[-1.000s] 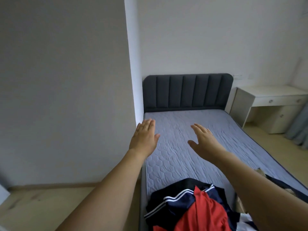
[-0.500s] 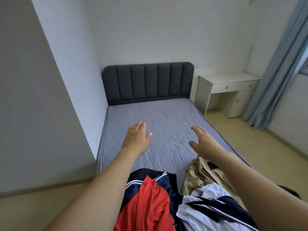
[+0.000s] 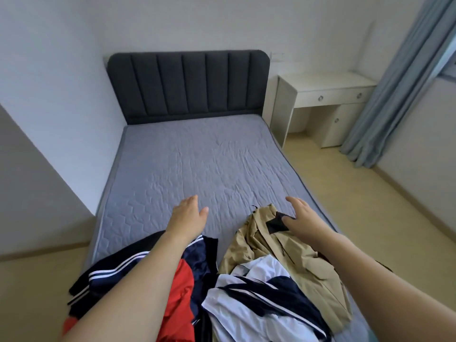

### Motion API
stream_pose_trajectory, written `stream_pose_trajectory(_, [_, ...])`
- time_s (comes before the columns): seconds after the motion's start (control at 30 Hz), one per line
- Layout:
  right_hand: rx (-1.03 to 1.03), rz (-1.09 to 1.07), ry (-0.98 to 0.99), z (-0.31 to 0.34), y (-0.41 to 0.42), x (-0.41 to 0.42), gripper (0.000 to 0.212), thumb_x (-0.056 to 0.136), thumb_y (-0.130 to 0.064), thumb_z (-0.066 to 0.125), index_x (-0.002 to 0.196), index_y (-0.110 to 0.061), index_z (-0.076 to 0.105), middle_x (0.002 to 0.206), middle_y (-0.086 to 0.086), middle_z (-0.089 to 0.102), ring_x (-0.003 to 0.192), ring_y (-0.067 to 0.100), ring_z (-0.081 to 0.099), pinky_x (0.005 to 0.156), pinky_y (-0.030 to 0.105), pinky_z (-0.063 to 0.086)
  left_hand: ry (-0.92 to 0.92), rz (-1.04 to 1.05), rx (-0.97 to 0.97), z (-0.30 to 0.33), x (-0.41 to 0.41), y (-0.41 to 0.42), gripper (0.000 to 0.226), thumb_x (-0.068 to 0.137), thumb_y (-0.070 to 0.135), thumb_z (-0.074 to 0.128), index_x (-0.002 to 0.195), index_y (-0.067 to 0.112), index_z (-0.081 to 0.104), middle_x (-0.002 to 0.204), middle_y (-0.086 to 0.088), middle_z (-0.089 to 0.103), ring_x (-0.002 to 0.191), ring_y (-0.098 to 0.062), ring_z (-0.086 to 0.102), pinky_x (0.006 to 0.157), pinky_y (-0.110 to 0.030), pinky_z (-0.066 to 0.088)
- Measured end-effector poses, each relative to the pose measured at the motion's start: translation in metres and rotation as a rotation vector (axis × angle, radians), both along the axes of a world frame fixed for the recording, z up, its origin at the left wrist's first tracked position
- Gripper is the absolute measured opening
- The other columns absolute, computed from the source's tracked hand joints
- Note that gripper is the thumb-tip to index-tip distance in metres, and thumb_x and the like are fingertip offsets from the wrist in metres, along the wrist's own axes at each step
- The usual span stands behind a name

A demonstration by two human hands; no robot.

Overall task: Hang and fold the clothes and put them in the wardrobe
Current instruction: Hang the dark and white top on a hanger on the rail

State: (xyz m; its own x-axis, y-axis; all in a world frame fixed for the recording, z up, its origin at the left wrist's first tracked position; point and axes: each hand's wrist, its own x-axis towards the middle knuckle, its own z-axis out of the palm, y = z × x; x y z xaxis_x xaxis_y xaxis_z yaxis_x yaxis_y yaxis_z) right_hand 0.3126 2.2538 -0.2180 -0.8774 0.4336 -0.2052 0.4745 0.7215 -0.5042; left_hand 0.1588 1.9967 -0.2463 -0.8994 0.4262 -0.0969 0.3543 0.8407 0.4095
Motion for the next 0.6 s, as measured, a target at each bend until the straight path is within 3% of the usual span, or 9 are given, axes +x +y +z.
stream_pose_trajectory(0.13, [-0.016, 0.019, -0.089, -0.032, 0.082, 0.006, 0.063, 0.095, -0.023, 0.05, 0.152, -0.015, 0.023, 0.158, 0.003, 0.024, 0.143, 0.02, 0.027, 0.112, 0.032, 0.025, -0.092, -0.004, -0.008, -0.032, 0.016, 0.079, 0.061, 0.102, 0.04, 0.042, 0.151, 0.008, 0.027, 0.155, -0.013, 0.033, 0.14, -0.032, 0.033, 0.115, -0.042, 0.028])
stream_pose_trajectory(0.27, [-0.059, 0.07, -0.137, -0.063, 0.162, -0.008, 0.062, 0.096, -0.025, 0.048, 0.152, -0.016, 0.021, 0.158, 0.003, 0.023, 0.142, 0.021, 0.028, 0.11, 0.033, 0.028, -0.12, 0.054, -0.021, -0.058, 0.025, 0.154, 0.051, 0.102, 0.033, 0.041, 0.145, 0.006, 0.035, 0.152, -0.014, 0.036, 0.139, -0.03, 0.035, 0.112, -0.039, 0.027])
stream_pose_trajectory(0.4, [-0.112, 0.118, -0.207, -0.106, 0.218, -0.031, 0.059, 0.096, -0.023, 0.048, 0.15, -0.016, 0.025, 0.155, 0.004, 0.028, 0.136, 0.024, 0.036, 0.104, 0.035, 0.034, -0.208, 0.087, -0.039, -0.103, 0.032, 0.212, 0.056, 0.102, 0.033, 0.043, 0.15, 0.007, 0.03, 0.156, -0.012, 0.032, 0.143, -0.026, 0.031, 0.115, -0.035, 0.023])
stream_pose_trajectory(0.5, [-0.147, 0.126, -0.234, -0.152, 0.249, -0.047, 0.055, 0.094, -0.021, 0.047, 0.147, -0.016, 0.03, 0.152, 0.006, 0.032, 0.132, 0.026, 0.041, 0.1, 0.035, 0.038, -0.273, 0.086, -0.066, -0.15, 0.034, 0.241, 0.05, 0.1, 0.031, 0.046, 0.143, 0.006, 0.039, 0.148, -0.011, 0.043, 0.135, -0.028, 0.041, 0.11, -0.035, 0.03])
stream_pose_trajectory(0.6, [-0.158, 0.136, -0.286, -0.213, 0.267, -0.06, 0.056, 0.093, -0.02, 0.044, 0.147, -0.018, 0.03, 0.153, 0.004, 0.032, 0.135, 0.025, 0.038, 0.105, 0.036, 0.038, -0.309, 0.105, -0.09, -0.207, 0.031, 0.258, 0.044, 0.098, 0.03, 0.048, 0.136, 0.008, 0.045, 0.138, -0.011, 0.052, 0.124, -0.029, 0.05, 0.103, -0.034, 0.038])
